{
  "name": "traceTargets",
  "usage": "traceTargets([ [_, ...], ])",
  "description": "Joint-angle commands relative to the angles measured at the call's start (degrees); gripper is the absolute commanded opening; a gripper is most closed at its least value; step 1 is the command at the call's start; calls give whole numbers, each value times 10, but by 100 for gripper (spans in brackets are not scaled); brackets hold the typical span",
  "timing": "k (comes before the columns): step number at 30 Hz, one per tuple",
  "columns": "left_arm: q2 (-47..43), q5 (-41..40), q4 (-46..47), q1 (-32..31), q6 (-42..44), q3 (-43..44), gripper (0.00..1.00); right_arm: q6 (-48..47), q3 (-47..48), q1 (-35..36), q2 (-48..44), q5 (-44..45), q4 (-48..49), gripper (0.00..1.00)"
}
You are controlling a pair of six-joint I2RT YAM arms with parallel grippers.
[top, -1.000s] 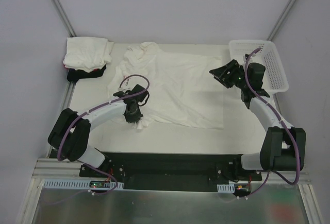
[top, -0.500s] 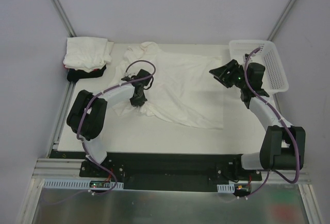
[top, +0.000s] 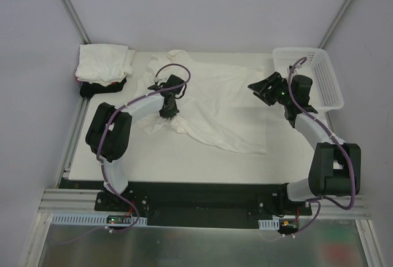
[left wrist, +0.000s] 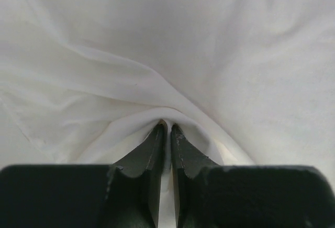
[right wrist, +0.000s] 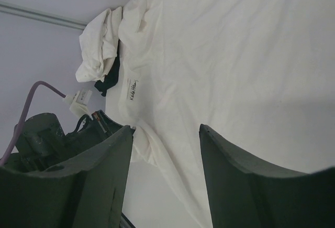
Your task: Fold and stack the t-shirts
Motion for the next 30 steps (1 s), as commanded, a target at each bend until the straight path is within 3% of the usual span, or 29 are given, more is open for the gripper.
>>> traceTargets([
  [1,-10,-20,-2,7,16,10,9,-18,-10,19,-7,25,0,57],
  [7,-4,-18,-2,15,20,52,7,-66,-14,21,55,94,-23,58],
  [11,-3,-17,-2,28,23,82,6,-106,1,47,70,145,-125,57],
  [25,18,-9,-2,71,60,221,5,-110,-120,62,-87,172,-228,58],
  [30,42,-7,1,84,72,257,5,-119,-80,59,-109,178,-241,59],
])
